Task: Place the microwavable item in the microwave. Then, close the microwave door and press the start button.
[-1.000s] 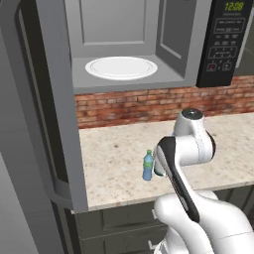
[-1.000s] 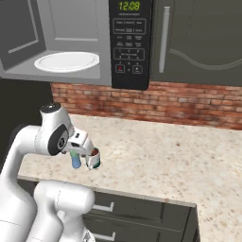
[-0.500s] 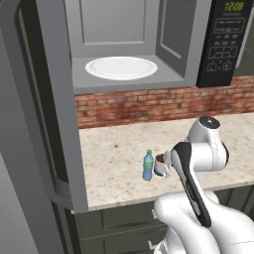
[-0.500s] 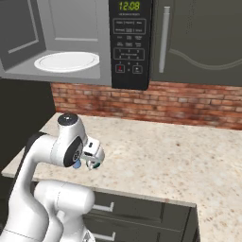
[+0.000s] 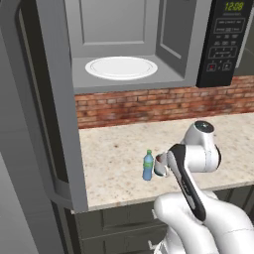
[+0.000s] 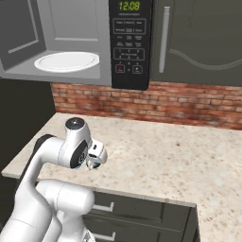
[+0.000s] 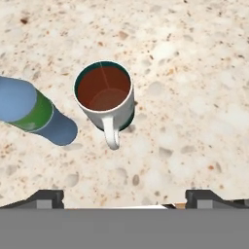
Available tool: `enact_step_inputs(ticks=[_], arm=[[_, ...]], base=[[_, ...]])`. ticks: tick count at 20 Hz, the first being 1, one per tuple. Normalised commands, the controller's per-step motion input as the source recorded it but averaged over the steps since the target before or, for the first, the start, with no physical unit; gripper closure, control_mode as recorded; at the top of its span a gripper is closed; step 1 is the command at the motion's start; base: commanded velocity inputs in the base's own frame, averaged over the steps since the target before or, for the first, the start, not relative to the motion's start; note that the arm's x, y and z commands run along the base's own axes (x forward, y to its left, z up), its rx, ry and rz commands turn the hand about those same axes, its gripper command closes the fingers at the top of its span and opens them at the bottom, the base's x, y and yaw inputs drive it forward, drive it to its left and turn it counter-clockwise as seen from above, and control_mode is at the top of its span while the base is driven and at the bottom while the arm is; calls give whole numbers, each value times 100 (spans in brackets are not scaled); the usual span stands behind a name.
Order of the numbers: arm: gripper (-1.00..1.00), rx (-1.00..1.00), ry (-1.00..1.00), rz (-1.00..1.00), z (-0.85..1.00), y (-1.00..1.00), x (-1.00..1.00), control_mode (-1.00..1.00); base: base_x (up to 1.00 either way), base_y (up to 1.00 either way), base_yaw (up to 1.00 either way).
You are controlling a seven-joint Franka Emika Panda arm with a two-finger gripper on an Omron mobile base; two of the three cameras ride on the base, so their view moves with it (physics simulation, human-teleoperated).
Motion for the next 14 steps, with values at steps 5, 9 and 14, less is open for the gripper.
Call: enact_step_inputs(ticks=[5, 9, 14], arm=[[-100, 0, 0, 0, -24, 21, 0, -100], [-100, 0, 4, 0, -25, 24, 0, -100], [-100, 0, 4, 0, -23, 3, 1, -100]], base=[[0, 0, 0], [0, 0, 0], [0, 0, 0]])
